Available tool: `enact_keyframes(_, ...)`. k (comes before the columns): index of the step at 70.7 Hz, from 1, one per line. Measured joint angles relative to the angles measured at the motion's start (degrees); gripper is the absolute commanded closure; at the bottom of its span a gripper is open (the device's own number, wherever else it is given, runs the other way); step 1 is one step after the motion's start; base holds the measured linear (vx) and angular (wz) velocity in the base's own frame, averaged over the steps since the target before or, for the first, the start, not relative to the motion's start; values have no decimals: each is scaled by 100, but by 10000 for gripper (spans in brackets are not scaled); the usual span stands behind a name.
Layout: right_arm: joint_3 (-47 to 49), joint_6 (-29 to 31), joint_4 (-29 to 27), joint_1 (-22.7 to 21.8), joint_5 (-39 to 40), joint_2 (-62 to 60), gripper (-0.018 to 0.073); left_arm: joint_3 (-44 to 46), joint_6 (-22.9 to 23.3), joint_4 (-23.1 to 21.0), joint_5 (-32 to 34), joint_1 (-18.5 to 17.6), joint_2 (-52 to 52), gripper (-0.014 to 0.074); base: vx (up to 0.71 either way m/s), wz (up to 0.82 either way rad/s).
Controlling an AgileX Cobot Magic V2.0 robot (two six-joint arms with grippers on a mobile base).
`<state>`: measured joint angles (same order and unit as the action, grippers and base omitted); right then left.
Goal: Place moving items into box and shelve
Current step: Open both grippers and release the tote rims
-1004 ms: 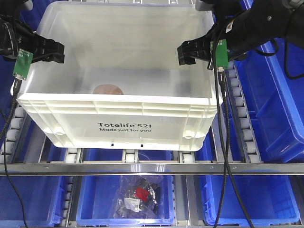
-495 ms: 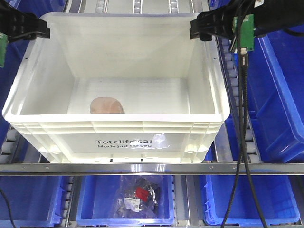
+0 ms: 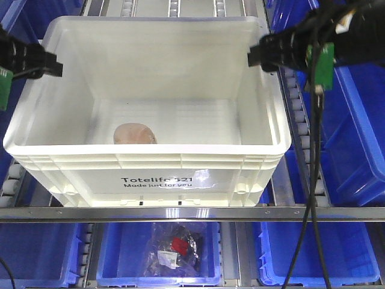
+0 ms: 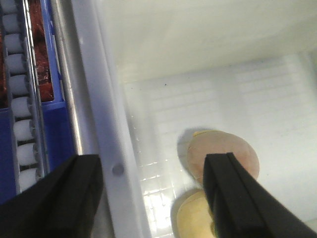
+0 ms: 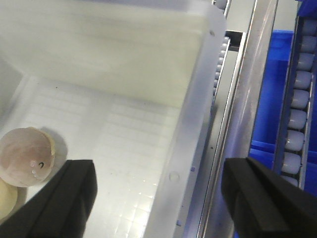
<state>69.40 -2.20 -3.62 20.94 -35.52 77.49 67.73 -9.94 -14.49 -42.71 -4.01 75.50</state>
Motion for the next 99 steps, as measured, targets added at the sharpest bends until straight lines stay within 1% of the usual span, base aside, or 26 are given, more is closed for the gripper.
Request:
enact_keyframes(14, -1055, 43, -2, 0, 850, -981, 2, -1153, -2, -18, 868, 0, -1054, 40, 0, 0)
enact_keyframes(27, -2062, 336, -7, 0, 1535, -2011, 2, -2544, -22, -24, 1248, 0, -2336, 40, 0, 0)
enact_keyframes(35, -2811, 592, -17, 0, 1754, -2889, 2, -3286, -31, -24, 1301, 0, -3376, 41, 0, 0)
enact_keyframes(42, -3384, 691, -17, 0, 1791, -3727, 2, -3823, -77, -24, 1273, 0, -4324, 41, 0, 0)
enact_keyframes(43, -3498, 702, -17, 0, 1795, -3837, 2, -3906, -94, -24, 1245, 0, -4518, 41, 0, 0)
enact_keyframes(44, -4384, 741, -17, 0, 1830, -5176, 2, -4326, -143, -24, 900, 0, -5948, 41, 0, 0)
enact_keyframes(52, -4957, 774, -12, 0, 1811, -5996, 2, -4395, -160, -24, 870, 0, -6723, 41, 0, 0)
enact_keyframes(57, -5186, 782, 1, 0, 1960, -6333, 2, -4460, -166, -24, 821, 0, -6962, 41, 0, 0)
enact_keyframes(66, -5277, 793, 1, 0, 2260, -6487, 2, -4559, -176, -24, 856, 0, -6989, 41, 0, 0)
enact_keyframes(77, -5302, 793, 1, 0, 2261, -6434, 2, -4728, -176, -24, 1124, 0, -6989, 41, 0, 0)
enact_keyframes(95, -5302, 793, -15, 0, 2200, -6419, 2, -4777, -176, -29, 1169, 0, -6989, 41, 0, 0)
enact_keyframes(99, -5302, 793, -15, 0, 2195, -6419, 19, -4777, -176, -29, 1169, 0, -6989, 55, 0, 0)
